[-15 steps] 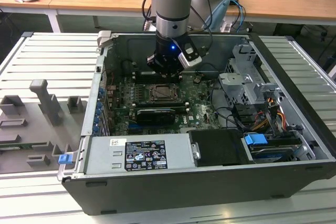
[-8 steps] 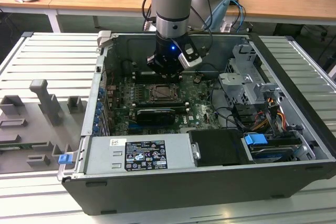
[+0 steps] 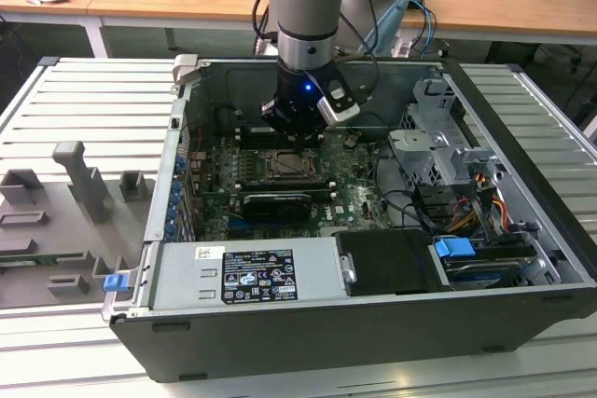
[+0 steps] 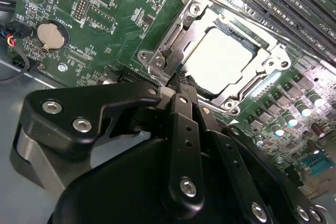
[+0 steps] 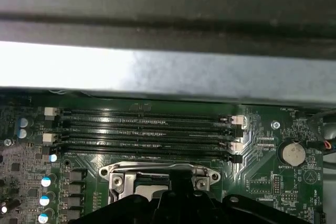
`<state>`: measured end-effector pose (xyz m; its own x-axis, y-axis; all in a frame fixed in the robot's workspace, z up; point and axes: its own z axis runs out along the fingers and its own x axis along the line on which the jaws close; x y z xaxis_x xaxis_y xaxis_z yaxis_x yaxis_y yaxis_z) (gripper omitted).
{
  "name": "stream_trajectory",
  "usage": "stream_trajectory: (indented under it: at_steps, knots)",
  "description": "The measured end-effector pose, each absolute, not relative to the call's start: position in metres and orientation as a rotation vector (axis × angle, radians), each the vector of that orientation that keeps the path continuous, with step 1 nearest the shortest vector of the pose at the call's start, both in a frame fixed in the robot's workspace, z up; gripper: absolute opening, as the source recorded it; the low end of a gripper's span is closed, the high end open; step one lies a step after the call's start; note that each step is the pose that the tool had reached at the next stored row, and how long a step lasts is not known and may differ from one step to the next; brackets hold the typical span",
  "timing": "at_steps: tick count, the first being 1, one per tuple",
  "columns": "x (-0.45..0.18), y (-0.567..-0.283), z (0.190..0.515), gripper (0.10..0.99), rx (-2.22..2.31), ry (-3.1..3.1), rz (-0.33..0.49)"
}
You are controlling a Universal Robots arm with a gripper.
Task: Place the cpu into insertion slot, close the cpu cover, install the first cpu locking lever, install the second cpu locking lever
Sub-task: 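Install the second cpu locking lever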
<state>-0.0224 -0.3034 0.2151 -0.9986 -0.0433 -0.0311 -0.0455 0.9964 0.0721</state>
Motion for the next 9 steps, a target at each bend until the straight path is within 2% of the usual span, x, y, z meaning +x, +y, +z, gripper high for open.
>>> stream_trajectory:
  at_steps: [5, 9]
  knots:
    - [-0.022, -0.304, 0.247, 0.106, -0.069, 3.109, 0.113]
    - [-0.022, -0.308, 0.248, 0.106, -0.069, 3.109, 0.113]
